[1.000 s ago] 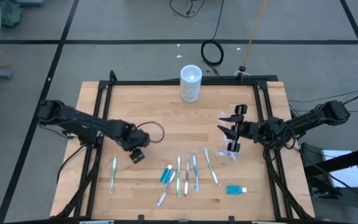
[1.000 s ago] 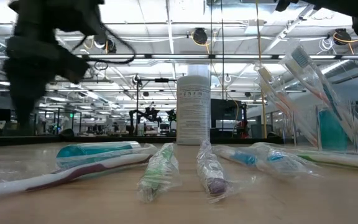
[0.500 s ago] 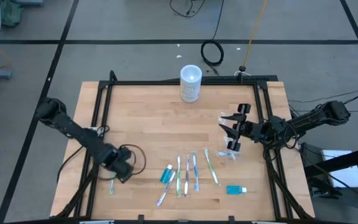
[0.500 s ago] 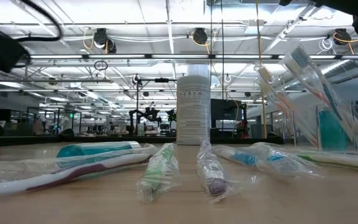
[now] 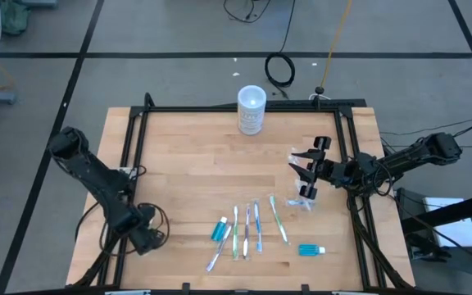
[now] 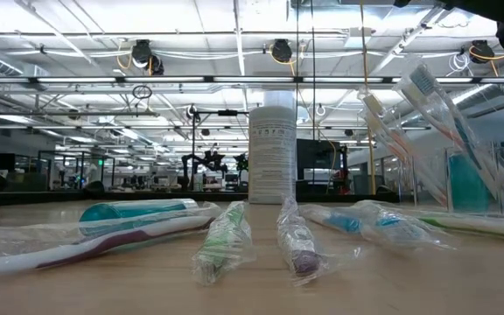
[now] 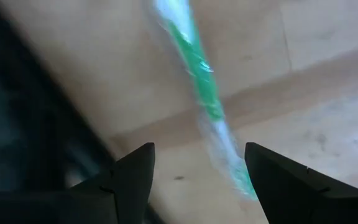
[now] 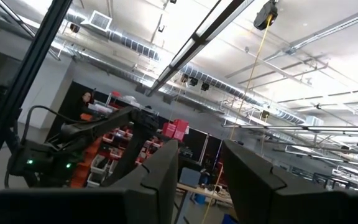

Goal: Pick & Place toothbrushing station
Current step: Put the left green toothbrush into the transparent organizer

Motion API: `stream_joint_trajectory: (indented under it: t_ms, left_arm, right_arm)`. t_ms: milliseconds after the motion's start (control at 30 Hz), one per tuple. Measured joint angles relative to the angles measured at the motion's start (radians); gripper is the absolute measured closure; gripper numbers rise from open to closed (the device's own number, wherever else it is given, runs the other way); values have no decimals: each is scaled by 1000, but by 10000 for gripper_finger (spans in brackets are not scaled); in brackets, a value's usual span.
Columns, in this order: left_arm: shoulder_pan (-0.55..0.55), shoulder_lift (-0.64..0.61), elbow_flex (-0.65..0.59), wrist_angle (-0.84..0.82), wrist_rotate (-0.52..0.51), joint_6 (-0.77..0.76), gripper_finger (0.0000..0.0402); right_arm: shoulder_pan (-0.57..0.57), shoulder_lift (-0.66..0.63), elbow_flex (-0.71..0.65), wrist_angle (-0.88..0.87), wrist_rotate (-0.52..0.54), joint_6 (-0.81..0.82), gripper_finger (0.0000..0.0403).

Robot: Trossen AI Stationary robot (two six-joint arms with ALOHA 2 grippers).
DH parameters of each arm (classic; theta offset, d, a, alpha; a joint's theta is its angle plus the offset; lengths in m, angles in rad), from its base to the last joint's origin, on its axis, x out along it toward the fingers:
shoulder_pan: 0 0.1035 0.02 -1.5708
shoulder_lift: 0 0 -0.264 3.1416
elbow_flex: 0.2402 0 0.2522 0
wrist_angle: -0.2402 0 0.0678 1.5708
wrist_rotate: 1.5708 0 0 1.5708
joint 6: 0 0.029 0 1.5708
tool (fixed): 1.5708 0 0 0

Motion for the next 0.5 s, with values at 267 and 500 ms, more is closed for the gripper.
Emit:
stream_joint_trajectory:
  t_ms: [267,500]
  left_arm:
    - [-33,-4,-111,151,-41,-61,144]
    - [-32,-3,-115,197,-89,-60,144]
  right_arm:
    - [0,0,0,3,0,-4,287]
    - [0,0,-1,3,0,-25,287]
